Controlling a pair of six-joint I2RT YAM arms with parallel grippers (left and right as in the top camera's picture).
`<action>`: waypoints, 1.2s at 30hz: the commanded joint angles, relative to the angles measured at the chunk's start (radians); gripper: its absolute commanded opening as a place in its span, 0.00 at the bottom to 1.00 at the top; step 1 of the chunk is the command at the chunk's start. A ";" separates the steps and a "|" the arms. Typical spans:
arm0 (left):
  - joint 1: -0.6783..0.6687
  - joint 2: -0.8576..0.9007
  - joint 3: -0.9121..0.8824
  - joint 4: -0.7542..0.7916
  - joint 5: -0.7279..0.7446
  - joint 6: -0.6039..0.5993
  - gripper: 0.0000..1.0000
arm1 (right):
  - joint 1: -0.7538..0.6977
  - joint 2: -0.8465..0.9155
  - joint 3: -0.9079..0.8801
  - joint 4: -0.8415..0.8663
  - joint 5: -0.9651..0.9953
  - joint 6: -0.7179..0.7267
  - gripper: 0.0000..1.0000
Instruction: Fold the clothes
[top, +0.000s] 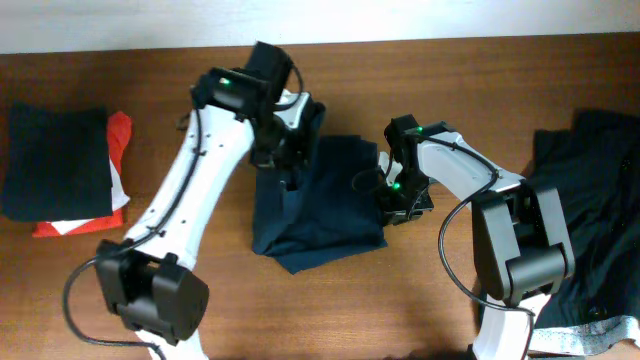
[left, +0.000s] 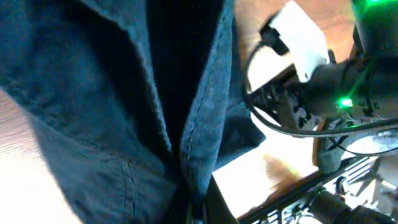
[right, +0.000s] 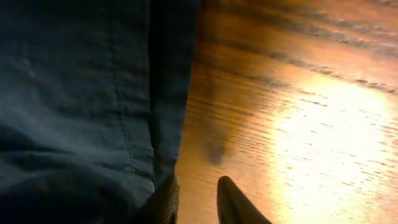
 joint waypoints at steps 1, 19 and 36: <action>-0.061 0.058 -0.010 0.026 0.004 -0.062 0.01 | -0.003 -0.019 -0.005 0.002 0.100 0.037 0.27; 0.070 0.159 -0.005 0.568 -0.285 -0.059 0.50 | -0.175 -0.206 0.318 -0.312 -0.202 -0.134 0.29; 0.065 0.453 -0.005 -0.187 -0.278 -0.055 0.56 | 0.059 -0.184 -0.287 0.248 0.241 0.116 0.37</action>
